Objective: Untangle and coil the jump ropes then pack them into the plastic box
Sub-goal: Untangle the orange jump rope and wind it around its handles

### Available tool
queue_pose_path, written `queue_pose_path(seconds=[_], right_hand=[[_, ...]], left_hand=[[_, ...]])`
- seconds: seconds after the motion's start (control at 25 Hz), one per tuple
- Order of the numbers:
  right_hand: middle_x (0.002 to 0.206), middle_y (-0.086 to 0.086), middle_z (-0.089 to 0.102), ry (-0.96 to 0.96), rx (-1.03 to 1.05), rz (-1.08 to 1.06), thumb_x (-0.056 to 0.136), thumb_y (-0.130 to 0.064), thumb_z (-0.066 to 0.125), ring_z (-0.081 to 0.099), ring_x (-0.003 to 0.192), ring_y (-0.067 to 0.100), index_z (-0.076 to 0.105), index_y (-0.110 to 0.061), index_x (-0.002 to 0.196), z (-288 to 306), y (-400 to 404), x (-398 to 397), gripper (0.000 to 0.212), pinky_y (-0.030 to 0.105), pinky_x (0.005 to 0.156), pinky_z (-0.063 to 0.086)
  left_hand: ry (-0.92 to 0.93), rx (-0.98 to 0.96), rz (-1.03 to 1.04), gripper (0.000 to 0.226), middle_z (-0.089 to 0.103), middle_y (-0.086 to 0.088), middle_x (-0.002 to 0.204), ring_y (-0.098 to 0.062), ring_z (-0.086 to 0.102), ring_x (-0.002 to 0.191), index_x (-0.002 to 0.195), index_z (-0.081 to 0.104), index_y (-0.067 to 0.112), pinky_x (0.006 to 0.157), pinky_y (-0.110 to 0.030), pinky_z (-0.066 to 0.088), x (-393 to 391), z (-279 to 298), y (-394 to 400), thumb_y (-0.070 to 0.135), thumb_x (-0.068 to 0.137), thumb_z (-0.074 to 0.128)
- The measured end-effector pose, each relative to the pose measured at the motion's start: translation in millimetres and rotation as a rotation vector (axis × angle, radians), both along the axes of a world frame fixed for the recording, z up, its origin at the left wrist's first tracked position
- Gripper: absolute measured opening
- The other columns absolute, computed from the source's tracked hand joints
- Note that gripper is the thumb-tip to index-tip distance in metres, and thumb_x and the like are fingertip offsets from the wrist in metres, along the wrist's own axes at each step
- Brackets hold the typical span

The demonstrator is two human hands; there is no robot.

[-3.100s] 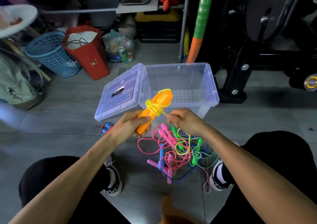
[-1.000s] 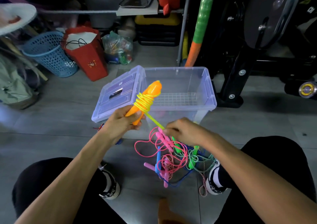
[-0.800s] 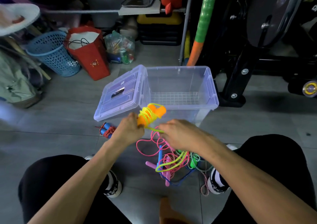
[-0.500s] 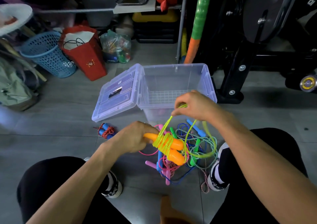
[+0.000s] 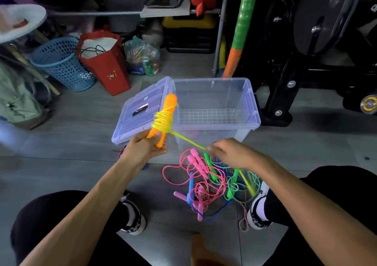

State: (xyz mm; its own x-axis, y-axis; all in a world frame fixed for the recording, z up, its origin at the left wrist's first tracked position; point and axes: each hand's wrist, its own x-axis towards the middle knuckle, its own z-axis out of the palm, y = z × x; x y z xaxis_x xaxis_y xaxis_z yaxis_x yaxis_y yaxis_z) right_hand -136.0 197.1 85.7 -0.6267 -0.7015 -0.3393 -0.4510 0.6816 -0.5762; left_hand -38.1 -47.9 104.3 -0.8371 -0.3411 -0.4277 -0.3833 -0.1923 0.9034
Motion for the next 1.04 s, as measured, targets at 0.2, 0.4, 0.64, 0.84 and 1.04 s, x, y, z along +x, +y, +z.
queue_pose_path(seconds=[0.2,0.4,0.64,0.84,1.04], right_hand=[[0.062,-0.011,0.043,0.138,-0.004,0.135,0.1,-0.034,0.047,0.044,0.064,0.014,0.051,-0.021,0.078,38.4,-7.0,17.7,0.026,0.034,0.063,0.033],[0.09,0.0,0.067,0.351,-0.098,0.1,0.098,-0.039,0.05,0.057,0.086,0.021,0.068,-0.018,0.097,56.4,1.7,-6.9,0.027,0.036,0.071,0.043],[0.083,0.002,0.069,0.091,-0.252,-0.122,0.088,-0.034,0.069,0.061,0.078,0.018,0.075,-0.015,0.093,42.8,20.7,-47.9,0.021,0.036,0.073,0.048],[0.064,0.0,0.062,-0.281,-0.366,-0.178,0.098,-0.021,0.054,0.056,0.057,0.013,0.068,-0.014,0.085,16.2,10.6,-30.1,0.021,0.028,0.06,0.049],[0.069,0.005,0.057,-0.117,-0.087,-0.086,0.101,-0.024,0.045,0.056,0.062,0.023,0.05,-0.015,0.073,14.0,-17.2,10.3,0.029,0.031,0.058,0.041]], left_hand=[[-0.283,-0.381,-0.061,0.021,0.058,-0.013,0.073,-0.019,0.05,0.048,0.072,0.059,0.011,0.056,-0.029,0.046,-8.8,-24.7,-11.6,0.006,0.092,0.056],[0.022,-1.001,-0.735,0.016,0.066,0.011,0.075,-0.019,0.063,0.076,0.089,0.067,0.024,0.071,-0.029,0.049,-1.3,-32.1,7.4,0.01,0.083,0.069],[0.124,-0.602,-0.85,0.016,0.07,0.011,0.071,-0.001,0.062,0.063,0.095,0.072,0.011,0.064,-0.017,0.051,-7.7,8.4,23.4,-0.001,0.085,0.069],[0.154,-0.183,-0.533,0.025,0.073,-0.004,0.085,-0.013,0.07,0.08,0.103,0.07,0.006,0.077,-0.024,0.056,-6.0,14.6,17.8,0.006,0.078,0.069],[0.063,-0.107,-0.178,0.007,0.069,-0.012,0.084,-0.023,0.064,0.071,0.09,0.07,0.008,0.067,-0.028,0.058,-11.9,-2.1,22.5,0.009,0.089,0.063]])
